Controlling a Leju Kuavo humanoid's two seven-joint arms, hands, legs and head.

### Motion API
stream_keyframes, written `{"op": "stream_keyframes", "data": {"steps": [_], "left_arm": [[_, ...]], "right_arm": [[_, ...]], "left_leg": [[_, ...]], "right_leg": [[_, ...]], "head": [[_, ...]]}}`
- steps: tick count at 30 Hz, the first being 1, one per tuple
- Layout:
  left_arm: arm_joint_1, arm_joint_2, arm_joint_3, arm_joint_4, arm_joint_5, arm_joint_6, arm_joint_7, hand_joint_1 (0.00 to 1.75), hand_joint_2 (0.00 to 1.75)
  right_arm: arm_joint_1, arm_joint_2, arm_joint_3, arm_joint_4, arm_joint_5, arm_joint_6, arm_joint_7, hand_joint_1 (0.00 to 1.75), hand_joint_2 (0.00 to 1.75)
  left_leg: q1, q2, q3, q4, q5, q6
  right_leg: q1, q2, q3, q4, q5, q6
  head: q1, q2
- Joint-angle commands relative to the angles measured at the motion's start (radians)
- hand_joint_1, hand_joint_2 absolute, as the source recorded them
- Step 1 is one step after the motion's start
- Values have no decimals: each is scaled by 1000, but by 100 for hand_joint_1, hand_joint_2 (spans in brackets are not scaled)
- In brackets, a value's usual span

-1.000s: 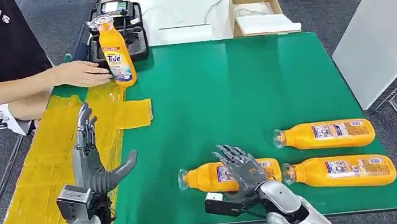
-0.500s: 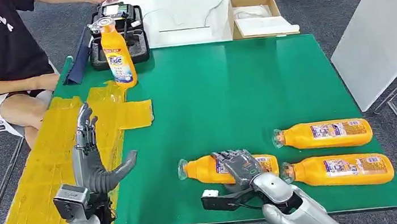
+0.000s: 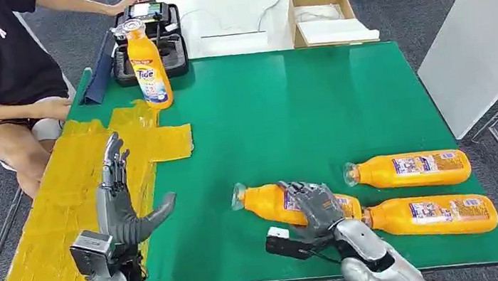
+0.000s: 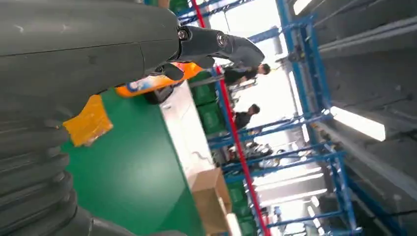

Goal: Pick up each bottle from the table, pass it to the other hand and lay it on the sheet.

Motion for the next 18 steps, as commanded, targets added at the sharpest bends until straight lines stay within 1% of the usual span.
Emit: {"op": "stream_keyframes", "data": {"steps": [1, 3, 6, 7, 9, 10, 11, 13, 15, 16, 18], "left_arm": [[-3, 46, -87, 20, 6, -76, 30, 0, 175], [-6, 51, -99, 24, 8, -92, 39, 0, 175], [-16, 62, -120, 47, 42, -153, 63, 0, 175], [-16, 62, -120, 47, 42, -153, 63, 0, 175], [-32, 77, -137, 75, 85, -223, 90, 0, 175], [-32, 77, -137, 75, 85, -223, 90, 0, 175], [-50, 89, -155, 105, 139, -305, 116, 0, 175], [-59, 92, -159, 126, 152, -322, 118, 0, 175], [-66, 93, -163, 139, 163, -338, 123, 0, 175], [-81, 94, -166, 157, 206, -382, 135, 0, 175], [-103, 92, -170, 173, 214, -382, 137, 0, 175]], "right_arm": [[56, 175, -198, -112, -100, -162, -139, 175, 175], [57, 183, -210, -115, -108, -182, -159, 175, 175], [63, 214, -237, -126, -173, -233, -236, 175, 175], [63, 214, -237, -126, -173, -233, -236, 175, 175], [66, 233, -245, -141, -270, -244, -319, 175, 175], [66, 233, -245, -141, -270, -244, -319, 175, 175], [64, 246, -250, -141, -364, -212, -355, 175, 175], [55, 252, -247, -125, -382, -200, -358, 175, 175], [49, 255, -245, -112, -398, -188, -361, 175, 175], [38, 265, -239, -88, -448, -152, -377, 175, 175], [24, 282, -221, -45, -494, -116, -398, 175, 175]], "left_leg": [[0, 1, -2, 0, 0, -1], [0, 1, -2, -1, 0, -1], [0, 0, -2, -1, 0, -1], [0, 0, -2, -1, 0, -1], [0, 1, -3, -1, 0, -1], [0, 1, -4, -1, 0, -1], [0, 1, -3, -1, 0, -1], [0, -1, -4, -1, 0, -1], [0, 0, -4, -1, 0, -1], [0, 0, -3, -2, 0, -1], [0, 0, -4, -1, 0, -1]], "right_leg": [[0, 3, -3, 1, 0, 0], [0, 2, -3, 1, -1, 0], [0, 1, -3, 0, -1, 0], [0, 1, -3, 0, -1, 0], [0, 3, -4, 0, -1, 0], [0, 2, -5, 0, -1, 0], [-1, 3, -4, 0, -1, 0], [0, 1, -5, 0, -1, 0], [0, 1, -6, 0, 0, 0], [0, 3, -5, -1, 0, 0], [0, 2, -6, 0, 0, 0]], "head": [[0, 0], [0, 0], [0, 0], [0, 0], [0, 0], [0, 0], [0, 0], [0, 0], [0, 0], [0, 0], [0, 0]]}}
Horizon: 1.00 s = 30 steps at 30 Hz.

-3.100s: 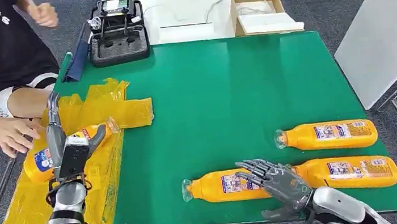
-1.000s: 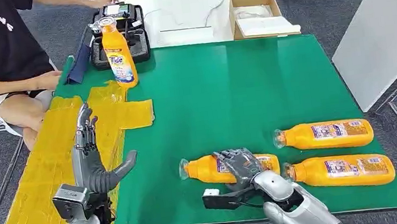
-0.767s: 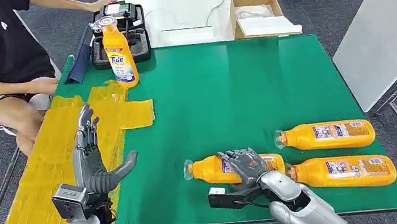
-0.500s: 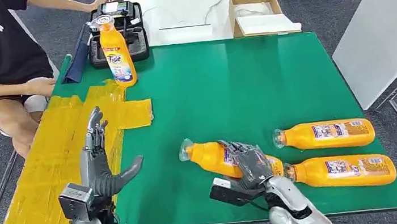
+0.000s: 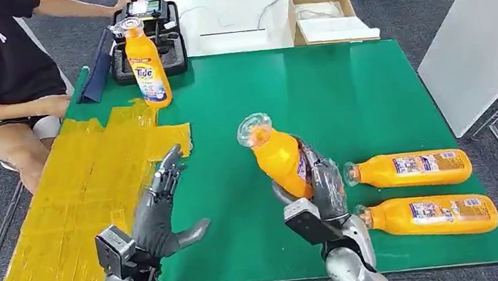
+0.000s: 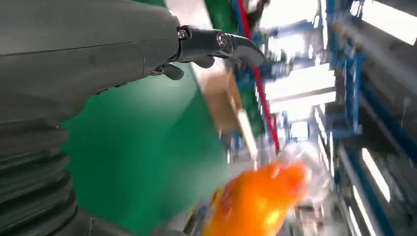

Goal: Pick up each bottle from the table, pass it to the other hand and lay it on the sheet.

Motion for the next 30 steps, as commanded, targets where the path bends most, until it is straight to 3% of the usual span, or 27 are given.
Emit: {"op": "stream_keyframes", "data": {"steps": [1, 17, 22, 30], "left_arm": [[-98, 51, -58, 146, 75, -71, 28, 0, 175], [-136, 38, -74, 175, 146, -75, 54, 0, 175], [-149, 33, -71, 196, 166, -46, 54, 0, 175], [-163, 26, -83, 236, 170, -37, 54, 0, 175]], "right_arm": [[-46, 70, -8, 97, -130, 92, -51, 175, 175], [-87, 97, 122, 226, -124, 138, -66, 175, 175], [-99, 108, 268, 286, 14, 67, -66, 175, 175], [-131, 111, 328, 296, 8, 24, -75, 175, 175]], "left_leg": [[-1, 0, 2, -1, 1, -1], [0, 1, 2, -1, 0, 0], [0, 1, 2, -1, 0, -1], [0, 0, 0, -1, 0, 0]], "right_leg": [[-1, 2, 2, -1, 0, 0], [-1, 3, 2, -1, 0, 0], [0, 3, 2, -1, 0, 0], [-1, 2, 0, 0, 0, 0]], "head": [[0, 0], [0, 0], [0, 0], [0, 0]]}}
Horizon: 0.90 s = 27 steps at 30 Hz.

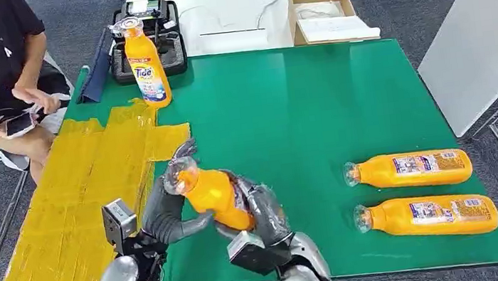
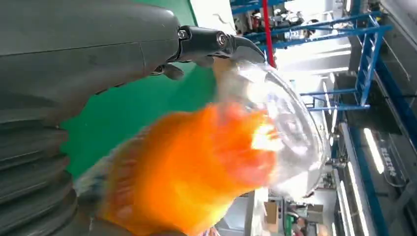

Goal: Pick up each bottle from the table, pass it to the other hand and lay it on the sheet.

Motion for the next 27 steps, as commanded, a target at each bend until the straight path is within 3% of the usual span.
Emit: {"op": "stream_keyframes", "data": {"steps": [1, 18, 19, 20, 27], "left_arm": [[-58, 6, -34, 120, 3, 9, 5, 0, 175], [-75, 6, -50, 145, 5, 12, -4, 0, 175], [-73, 2, -45, 143, 10, 15, -10, 54, 175], [-71, 1, -40, 138, 14, 19, -16, 175, 175], [-63, -10, -21, 120, 27, 35, -33, 175, 175]], "right_arm": [[-81, -6, 114, 95, -8, -47, -12, 175, 175], [-105, -13, 170, 74, 18, -109, 3, 175, 175], [-105, -15, 168, 75, 14, -112, 5, 175, 175], [-105, -16, 167, 76, 11, -113, 7, 175, 175], [-106, -17, 167, 83, 9, -115, 9, 175, 175]], "left_leg": [[-1, 0, 3, -1, 0, 0], [-1, 0, 3, -1, 0, -1], [-1, 0, 2, -1, 0, -1], [0, 0, 1, -1, 0, 0], [0, 0, 1, 0, 0, 0]], "right_leg": [[-1, 2, 3, -1, 0, 1], [-1, 2, 3, 0, -1, 0], [-1, 2, 2, 0, 0, 0], [0, 2, 1, 0, 0, 0], [0, 2, 2, -1, 0, 0]], "head": [[0, 0], [0, 0], [0, 0], [0, 0], [0, 0]]}}
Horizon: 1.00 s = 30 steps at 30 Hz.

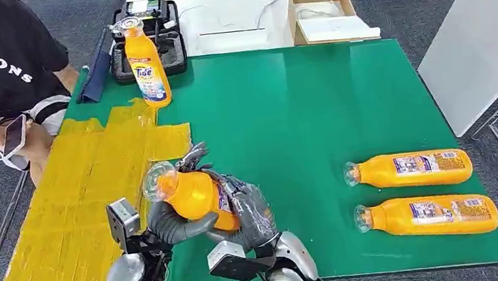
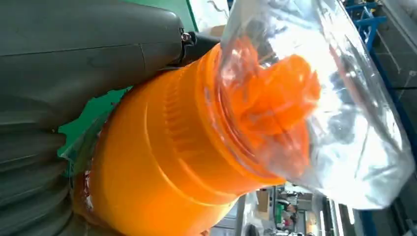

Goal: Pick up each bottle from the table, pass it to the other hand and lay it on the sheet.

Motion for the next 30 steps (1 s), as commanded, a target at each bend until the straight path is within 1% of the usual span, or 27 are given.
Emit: {"op": "stream_keyframes", "data": {"steps": [1, 9, 12, 19, 20, 21, 22, 25, 27, 28, 30], "left_arm": [[-36, -7, 8, 63, 7, 17, 0, 175, 175], [-36, -7, 8, 63, 7, 17, 0, 175, 175], [-27, -28, 34, 48, 31, 51, -10, 175, 175], [-30, -38, 71, 50, 62, 94, -22, 175, 175], [-29, -42, 79, 44, 67, 105, -27, 175, 175], [-27, -48, 91, 33, 69, 128, -39, 175, 175], [-26, -49, 93, 26, 68, 138, -42, 175, 175], [-28, -34, 107, -2, 49, 195, -50, 175, 175], [-28, -29, 111, -3, 49, 194, -49, 175, 175], [-30, -23, 116, -2, 52, 191, -51, 175, 175], [-34, -13, 127, 3, 48, 189, -50, 175, 175]], "right_arm": [[-41, -21, 56, 45, -1, -2, -5, 175, 175], [-41, -21, 56, 45, -1, -2, -5, 175, 175], [-41, -20, 55, 53, -2, -6, -1, 175, 175], [-38, -22, 57, 52, 16, -31, -4, 175, 175], [-36, -25, 58, 43, 18, -35, -5, 166, 175], [-31, -27, 59, 28, 22, -47, -11, 7, 175], [-27, -29, 60, 15, 21, -52, -16, 0, 175], [4, -62, 58, -107, 16, -61, -19, 0, 175], [12, -74, 54, -138, 14, -54, -7, 0, 175], [22, -83, 43, -172, -26, -37, -10, 0, 175], [41, -114, 5, -254, -30, -32, -6, 0, 175]], "left_leg": [[0, 0, 2, -1, 0, 0], [0, 0, 3, -1, 0, 0], [-1, 0, 3, -1, 0, 0], [-1, 0, 3, -1, 0, 0], [0, 0, 2, -1, 0, 0], [0, 0, 3, -1, 0, 0], [0, 0, 2, 0, 0, 0], [0, 0, 2, 0, -1, -1], [-1, 0, 4, 0, -1, -1], [-1, -1, 3, 0, -1, -1], [0, -1, 2, 0, 0, -1]], "right_leg": [[-1, 1, 2, 0, 0, 0], [-1, 2, 3, -1, 0, 0], [-1, 2, 3, 0, 0, 1], [-1, 2, 3, -1, -1, 1], [0, 2, 3, -1, 0, 0], [-1, 2, 3, -1, -1, 0], [0, 1, 2, -1, 0, 0], [-1, 2, 2, 0, -1, 0], [-1, 3, 4, 1, -2, 1], [-1, 2, 3, 0, -2, 0], [0, 1, 2, 0, -1, 0]], "head": [[0, 0], [0, 0], [0, 0], [0, 0], [0, 0], [0, 0], [0, 0], [0, 0], [0, 0], [0, 0], [-1, 0]]}}
